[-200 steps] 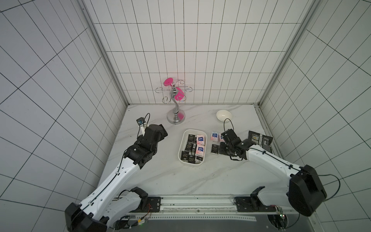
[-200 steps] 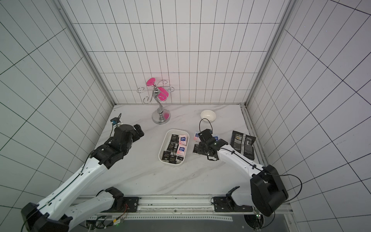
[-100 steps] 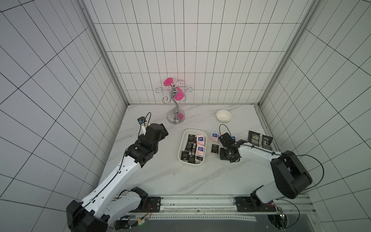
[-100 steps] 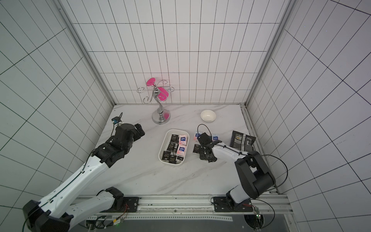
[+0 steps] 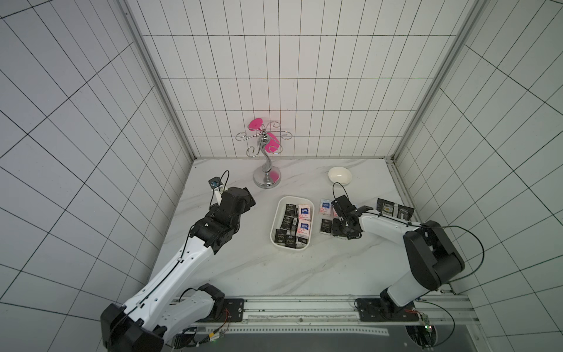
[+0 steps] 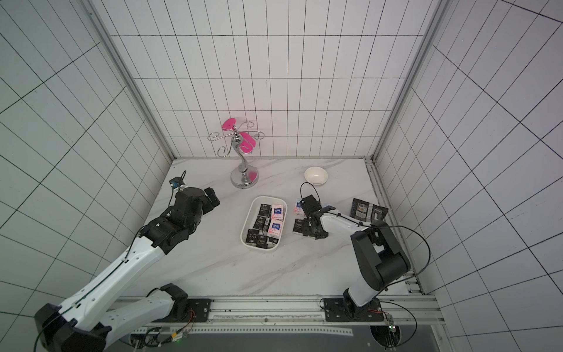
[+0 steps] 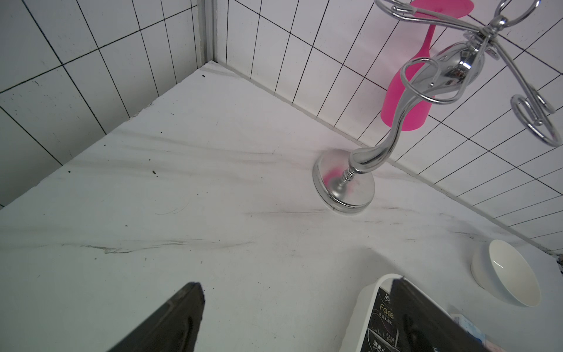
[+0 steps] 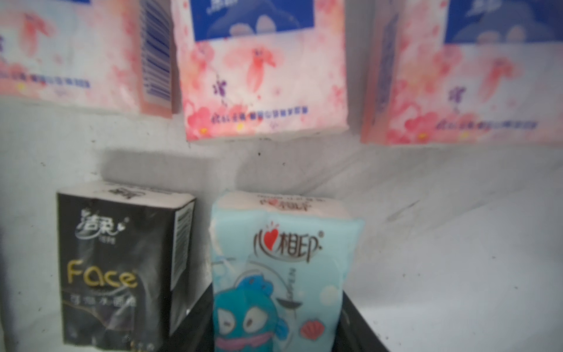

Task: Take the pocket tissues out of the storage box
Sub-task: Place the pocket tissues at the center of the board, then pick up the pocket tissues from the storage box.

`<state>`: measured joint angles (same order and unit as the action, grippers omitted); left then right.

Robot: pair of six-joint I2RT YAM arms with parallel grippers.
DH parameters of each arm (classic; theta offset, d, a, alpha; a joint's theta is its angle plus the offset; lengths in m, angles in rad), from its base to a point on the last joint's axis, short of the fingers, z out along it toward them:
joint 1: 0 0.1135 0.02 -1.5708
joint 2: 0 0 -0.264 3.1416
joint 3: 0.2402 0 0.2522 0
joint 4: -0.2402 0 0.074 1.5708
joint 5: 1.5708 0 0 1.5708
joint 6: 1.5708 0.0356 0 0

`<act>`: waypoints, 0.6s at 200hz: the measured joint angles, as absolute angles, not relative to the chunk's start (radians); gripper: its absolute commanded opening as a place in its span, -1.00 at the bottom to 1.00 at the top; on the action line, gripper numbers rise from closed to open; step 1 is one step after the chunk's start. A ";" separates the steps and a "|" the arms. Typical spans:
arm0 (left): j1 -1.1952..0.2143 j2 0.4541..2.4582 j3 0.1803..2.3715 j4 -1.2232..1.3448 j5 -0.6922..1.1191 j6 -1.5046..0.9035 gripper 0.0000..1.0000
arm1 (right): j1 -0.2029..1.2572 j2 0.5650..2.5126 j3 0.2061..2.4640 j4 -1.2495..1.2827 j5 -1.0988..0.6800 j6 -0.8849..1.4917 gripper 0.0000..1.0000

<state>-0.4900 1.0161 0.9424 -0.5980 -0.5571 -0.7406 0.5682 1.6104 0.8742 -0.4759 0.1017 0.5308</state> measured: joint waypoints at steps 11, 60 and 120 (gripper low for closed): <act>-0.490 1.016 0.942 -0.598 -0.557 -0.741 0.97 | 0.567 1.615 0.878 -0.476 0.099 0.526 0.07; -0.490 1.015 0.942 -0.598 -0.559 -0.741 0.97 | 0.562 1.621 0.881 -0.479 0.090 0.508 0.17; -0.490 1.015 0.945 -0.599 -0.560 -0.741 0.97 | 0.562 1.573 0.932 -0.545 0.094 0.500 0.22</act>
